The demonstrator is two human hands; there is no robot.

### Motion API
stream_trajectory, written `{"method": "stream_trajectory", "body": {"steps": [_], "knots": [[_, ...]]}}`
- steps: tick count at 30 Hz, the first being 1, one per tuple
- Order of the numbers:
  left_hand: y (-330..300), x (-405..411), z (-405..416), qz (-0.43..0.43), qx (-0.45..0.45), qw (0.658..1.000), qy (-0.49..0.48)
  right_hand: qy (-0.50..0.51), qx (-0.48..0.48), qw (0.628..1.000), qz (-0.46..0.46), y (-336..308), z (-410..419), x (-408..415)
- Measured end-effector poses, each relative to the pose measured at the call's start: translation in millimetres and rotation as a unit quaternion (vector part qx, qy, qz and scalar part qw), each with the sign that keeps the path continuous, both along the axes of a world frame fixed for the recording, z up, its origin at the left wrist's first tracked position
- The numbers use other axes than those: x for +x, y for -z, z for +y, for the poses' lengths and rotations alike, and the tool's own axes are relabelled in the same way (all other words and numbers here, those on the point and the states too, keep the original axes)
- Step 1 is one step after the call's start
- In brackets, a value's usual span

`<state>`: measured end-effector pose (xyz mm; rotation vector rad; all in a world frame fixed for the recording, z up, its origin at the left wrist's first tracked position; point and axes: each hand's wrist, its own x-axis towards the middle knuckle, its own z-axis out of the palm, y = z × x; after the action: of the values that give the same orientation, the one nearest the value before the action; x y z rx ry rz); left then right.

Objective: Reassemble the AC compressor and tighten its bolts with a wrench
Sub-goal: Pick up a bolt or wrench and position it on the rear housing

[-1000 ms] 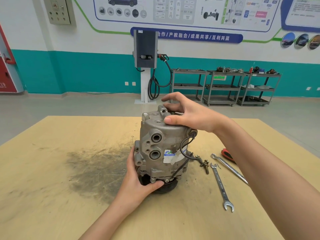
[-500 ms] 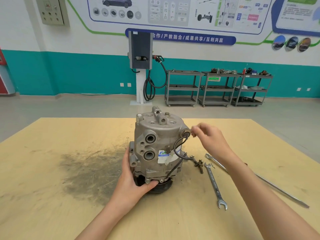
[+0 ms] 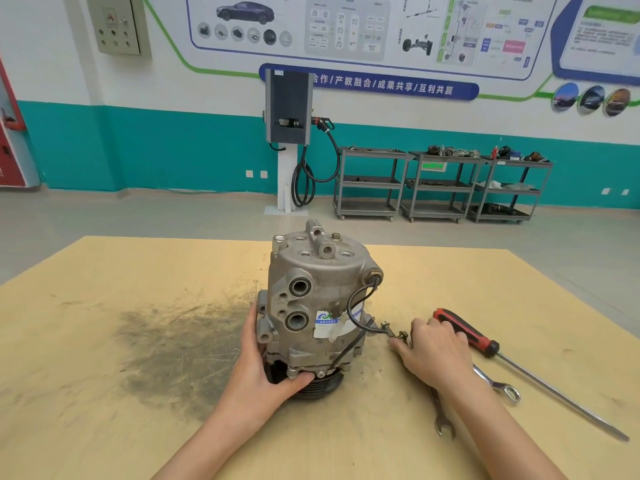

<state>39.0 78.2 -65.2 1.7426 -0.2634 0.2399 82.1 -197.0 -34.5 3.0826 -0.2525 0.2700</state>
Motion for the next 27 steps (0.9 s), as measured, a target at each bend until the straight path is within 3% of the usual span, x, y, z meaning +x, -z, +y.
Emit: {"method": "stream_trajectory", "body": {"steps": [8, 11, 13, 15, 17, 18, 20, 24, 27], "knots": [[-2, -1, 1, 0.005, 0.012, 1.000, -0.008, -0.013, 0.026, 1.000, 0.010, -2, 5, -2], [0, -1, 2, 0.007, 0.017, 1.000, -0.012, -0.038, 0.145, 0.985, -0.086, -19, 6, -4], [1, 1, 2, 0.004, 0.014, 1.000, -0.016, -0.097, 0.327, 0.926, -0.163, -43, 11, -9], [2, 2, 1, 0.007, 0.010, 1.000, -0.021, -0.177, 0.473, 0.837, -0.213, -76, 25, -17], [2, 1, 1, 0.006, 0.014, 1.000, -0.023, -0.239, 0.539, 0.770, -0.242, -105, 42, -26], [2, 1, 1, 0.006, 0.014, 1.000, -0.022, -0.261, 0.545, 0.755, -0.255, -116, 49, -29], [2, 2, 1, 0.007, 0.008, 1.000, -0.020, -0.298, 0.518, 0.759, -0.256, -131, 61, -30], [1, 1, 0, 0.009, 0.004, 1.000, -0.018, -0.310, 0.435, 0.822, -0.196, -137, 76, -27], [-1, 0, -1, 0.006, -0.005, 1.000, -0.006, -0.307, 0.397, 0.847, -0.176, -138, 82, -24]]}}
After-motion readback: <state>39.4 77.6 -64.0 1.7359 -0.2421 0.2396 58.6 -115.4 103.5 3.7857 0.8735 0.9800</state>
